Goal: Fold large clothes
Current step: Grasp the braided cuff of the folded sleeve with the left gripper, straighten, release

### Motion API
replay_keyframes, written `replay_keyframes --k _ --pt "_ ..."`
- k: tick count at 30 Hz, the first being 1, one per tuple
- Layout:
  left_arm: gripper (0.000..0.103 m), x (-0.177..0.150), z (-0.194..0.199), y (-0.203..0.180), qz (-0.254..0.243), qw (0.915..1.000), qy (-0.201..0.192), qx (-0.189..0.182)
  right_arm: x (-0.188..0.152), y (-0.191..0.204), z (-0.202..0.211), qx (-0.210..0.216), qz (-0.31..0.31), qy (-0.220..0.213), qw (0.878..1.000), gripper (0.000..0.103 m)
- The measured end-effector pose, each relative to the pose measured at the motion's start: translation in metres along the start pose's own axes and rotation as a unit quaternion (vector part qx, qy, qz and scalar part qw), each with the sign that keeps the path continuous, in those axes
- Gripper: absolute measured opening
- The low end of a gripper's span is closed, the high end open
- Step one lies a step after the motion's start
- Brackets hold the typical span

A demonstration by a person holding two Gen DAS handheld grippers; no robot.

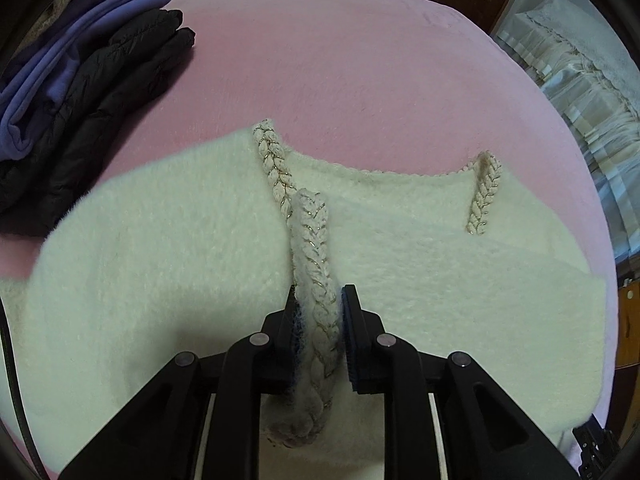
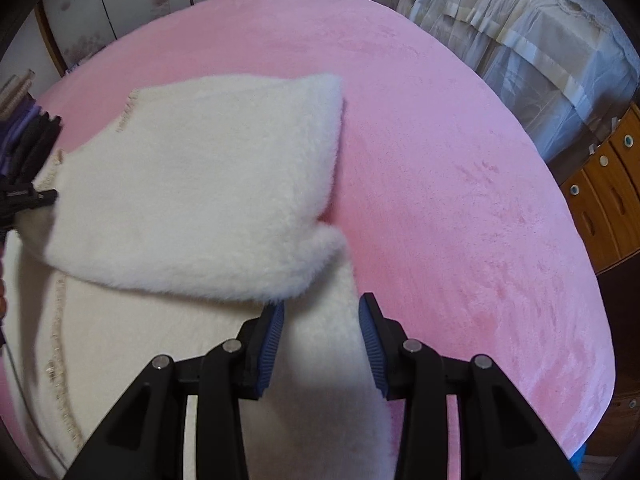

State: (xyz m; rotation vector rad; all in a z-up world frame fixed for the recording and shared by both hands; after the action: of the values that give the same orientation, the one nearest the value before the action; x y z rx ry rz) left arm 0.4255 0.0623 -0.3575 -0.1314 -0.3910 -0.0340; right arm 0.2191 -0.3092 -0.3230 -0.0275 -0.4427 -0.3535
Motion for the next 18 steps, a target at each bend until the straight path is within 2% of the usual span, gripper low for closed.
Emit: replay_keyframes --k 4,6,7,8,12,15,16,17,18 --pt "0.016 -0.002 0.009 0.014 0.010 0.9998 0.000 -0.018 0.009 0.002 0.024 0.040 -0.007 -0.028 0.999 0.040" --pt "0.016 -0.003 0.016 0.015 0.015 0.9996 -0.005 -0.024 0.021 0.000 0.025 0.056 -0.023 -0.037 0.997 0.047" --pt "0.015 -0.003 0.022 0.016 0.021 0.9993 -0.010 -0.029 0.029 0.000 0.021 0.058 -0.031 -0.037 0.997 0.058" --pt "0.015 -0.005 0.027 0.017 0.027 0.9990 -0.014 -0.033 0.037 -0.003 0.015 0.052 -0.034 -0.035 0.997 0.062" --pt "0.014 -0.010 0.057 0.005 0.044 0.9975 -0.024 -0.049 0.060 -0.003 -0.030 0.027 -0.034 0.009 0.999 0.062" --pt "0.014 -0.013 0.083 0.003 0.069 0.9944 -0.038 -0.071 0.067 0.001 -0.052 0.033 -0.029 0.042 0.998 0.061" --pt "0.014 -0.014 0.091 0.004 0.081 0.9928 -0.038 -0.079 0.068 0.005 -0.054 0.041 -0.019 0.044 0.998 0.046" --pt "0.014 -0.018 0.097 0.007 0.089 0.9921 -0.037 -0.081 0.070 0.009 -0.052 0.042 -0.007 0.039 0.998 0.016" --pt "0.014 -0.024 0.101 0.011 0.098 0.9911 -0.032 -0.084 0.071 0.013 -0.050 0.028 0.007 0.034 0.999 0.016"
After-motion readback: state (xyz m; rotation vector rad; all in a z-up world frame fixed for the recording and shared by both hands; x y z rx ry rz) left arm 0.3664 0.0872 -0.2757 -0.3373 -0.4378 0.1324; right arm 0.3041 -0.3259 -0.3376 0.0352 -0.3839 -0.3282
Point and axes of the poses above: each gripper's, at about its wrist camera, not at the fingertips, and z roughly against the way its jaws point, y to its left, x to its top, the point moved 3 cm from there along -z, roughly the way its jaws point, and after that the axes turned 8 degrees about -z, right-handed, at the moved point
